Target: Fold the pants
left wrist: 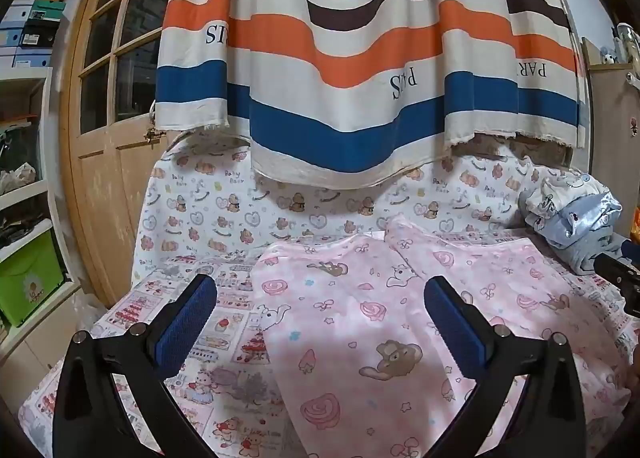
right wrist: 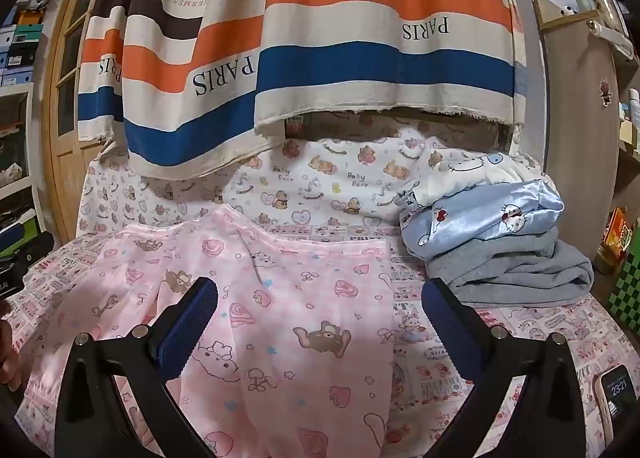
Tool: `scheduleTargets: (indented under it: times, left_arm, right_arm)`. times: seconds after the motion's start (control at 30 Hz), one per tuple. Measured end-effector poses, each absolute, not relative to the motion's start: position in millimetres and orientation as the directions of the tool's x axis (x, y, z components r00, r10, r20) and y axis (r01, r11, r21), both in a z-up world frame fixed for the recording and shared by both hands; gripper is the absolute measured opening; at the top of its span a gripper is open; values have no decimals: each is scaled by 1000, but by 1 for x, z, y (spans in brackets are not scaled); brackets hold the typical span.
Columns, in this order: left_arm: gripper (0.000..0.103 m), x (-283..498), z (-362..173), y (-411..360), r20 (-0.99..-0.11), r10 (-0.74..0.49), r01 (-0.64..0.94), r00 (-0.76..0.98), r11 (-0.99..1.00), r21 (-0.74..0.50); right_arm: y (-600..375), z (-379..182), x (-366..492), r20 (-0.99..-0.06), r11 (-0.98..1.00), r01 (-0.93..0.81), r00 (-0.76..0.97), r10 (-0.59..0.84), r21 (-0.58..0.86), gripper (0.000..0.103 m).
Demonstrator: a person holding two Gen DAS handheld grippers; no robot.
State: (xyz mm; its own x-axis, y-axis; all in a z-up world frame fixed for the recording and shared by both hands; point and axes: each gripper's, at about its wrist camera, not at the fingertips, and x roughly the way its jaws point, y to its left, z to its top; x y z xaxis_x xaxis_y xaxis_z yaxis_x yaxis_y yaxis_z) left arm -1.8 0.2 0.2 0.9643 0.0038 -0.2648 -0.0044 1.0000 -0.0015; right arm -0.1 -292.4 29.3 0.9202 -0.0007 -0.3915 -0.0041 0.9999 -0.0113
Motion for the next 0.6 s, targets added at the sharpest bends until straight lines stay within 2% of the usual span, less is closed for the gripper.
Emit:
scheduleTargets:
  times: [0.03,0.6]
  left_arm:
    - [103,0,0,0,-302,3,-2,953,1000,3]
    - [103,1,1,-2,-298,-10,9,954,1000,-3]
  right_arm:
    - [-292,29,-1,-374,1000,-4,927,-4,-22,102]
    - [-291,31,-2,-381,1000,8,924,-17,-27,102]
